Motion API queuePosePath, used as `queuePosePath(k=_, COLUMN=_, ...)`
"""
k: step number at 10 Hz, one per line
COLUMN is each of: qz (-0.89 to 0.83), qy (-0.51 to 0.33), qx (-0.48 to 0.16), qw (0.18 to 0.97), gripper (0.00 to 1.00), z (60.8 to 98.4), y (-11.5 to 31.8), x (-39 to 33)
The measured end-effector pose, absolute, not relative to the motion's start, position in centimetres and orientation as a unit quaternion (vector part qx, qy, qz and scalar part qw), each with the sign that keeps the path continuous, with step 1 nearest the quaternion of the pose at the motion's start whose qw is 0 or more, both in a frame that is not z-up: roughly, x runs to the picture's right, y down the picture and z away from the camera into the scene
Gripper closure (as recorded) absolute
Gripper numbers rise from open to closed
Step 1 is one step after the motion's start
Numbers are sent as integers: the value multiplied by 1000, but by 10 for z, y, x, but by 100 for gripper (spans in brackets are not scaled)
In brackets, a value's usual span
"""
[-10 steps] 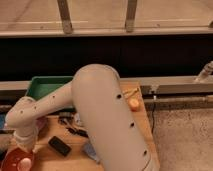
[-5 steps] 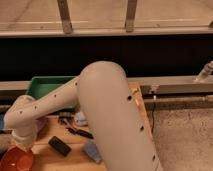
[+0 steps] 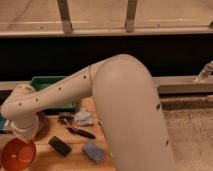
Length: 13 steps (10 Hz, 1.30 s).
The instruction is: Stack bowls on top of each other
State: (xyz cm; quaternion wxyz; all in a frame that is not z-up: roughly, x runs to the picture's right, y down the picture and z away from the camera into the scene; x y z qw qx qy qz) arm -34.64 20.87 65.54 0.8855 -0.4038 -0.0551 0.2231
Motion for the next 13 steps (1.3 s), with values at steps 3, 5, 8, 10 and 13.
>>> queuePosePath(k=3, qz=242, qy=-83, qx=-393, qw=883, gripper=100, z=663, y=139, x=-321)
queuePosePath(k=5, qz=253, qy=-112, qx=-389, qw=879, gripper=100, z=666, y=93, x=-316)
queuePosePath(k=8, qz=239, qy=-159, qx=-409, qw=866, gripper=100, z=680, y=52, x=-345)
queuePosePath(k=10, qz=226, qy=-172, qx=-418, qw=863, gripper=100, z=685, y=46, x=-358)
queuePosePath(k=13, qz=227, qy=-172, qx=-418, qw=863, gripper=100, z=686, y=46, x=-357)
